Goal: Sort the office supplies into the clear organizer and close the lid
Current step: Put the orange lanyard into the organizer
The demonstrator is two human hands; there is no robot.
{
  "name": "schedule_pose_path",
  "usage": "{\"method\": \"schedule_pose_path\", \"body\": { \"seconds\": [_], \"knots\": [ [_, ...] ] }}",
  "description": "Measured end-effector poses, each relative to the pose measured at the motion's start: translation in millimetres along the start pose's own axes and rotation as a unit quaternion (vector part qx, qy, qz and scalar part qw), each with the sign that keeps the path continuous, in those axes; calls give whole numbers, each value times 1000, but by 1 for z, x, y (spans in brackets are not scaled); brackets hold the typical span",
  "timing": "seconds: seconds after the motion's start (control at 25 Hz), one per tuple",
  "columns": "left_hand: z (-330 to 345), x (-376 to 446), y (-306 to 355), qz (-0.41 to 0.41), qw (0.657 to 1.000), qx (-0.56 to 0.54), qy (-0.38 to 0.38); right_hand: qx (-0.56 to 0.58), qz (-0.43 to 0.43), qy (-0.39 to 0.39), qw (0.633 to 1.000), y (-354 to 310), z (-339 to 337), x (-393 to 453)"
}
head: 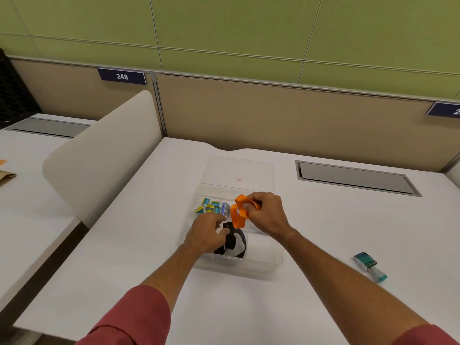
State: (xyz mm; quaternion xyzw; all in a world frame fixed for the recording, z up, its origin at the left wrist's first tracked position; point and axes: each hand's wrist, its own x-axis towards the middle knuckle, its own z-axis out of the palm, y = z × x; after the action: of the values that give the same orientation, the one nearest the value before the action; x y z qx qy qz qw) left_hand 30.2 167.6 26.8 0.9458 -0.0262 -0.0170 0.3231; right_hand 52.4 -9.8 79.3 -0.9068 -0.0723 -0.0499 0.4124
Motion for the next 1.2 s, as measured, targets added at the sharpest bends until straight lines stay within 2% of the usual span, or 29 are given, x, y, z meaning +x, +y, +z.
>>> {"method": "schedule_pose_path", "body": {
  "seconds": [0.16,0.28,0.4,0.56,0.68,0.88,1.2],
  "knots": [
    [-15,-1,-19,-19,997,20,66,-23,16,-72,997,3,18,0],
    [-21,-5,-29,-17,996,31,82,-107,10,-140,984,8,35,-5],
    [-20,-10,-37,-11,996,43,80,-240,-41,-192,951,11,57,-12],
    [-20,-13,-44,7,995,73,74,-395,-93,-197,893,12,82,-17],
    [-19,-15,-48,19,993,94,64,-364,-47,-228,902,18,89,-16],
    [-15,-14,-47,38,991,114,56,-306,-66,-246,917,25,82,-15],
    [2,-9,-36,88,980,177,14,-242,-86,-155,954,34,50,-26]
  ]
}}
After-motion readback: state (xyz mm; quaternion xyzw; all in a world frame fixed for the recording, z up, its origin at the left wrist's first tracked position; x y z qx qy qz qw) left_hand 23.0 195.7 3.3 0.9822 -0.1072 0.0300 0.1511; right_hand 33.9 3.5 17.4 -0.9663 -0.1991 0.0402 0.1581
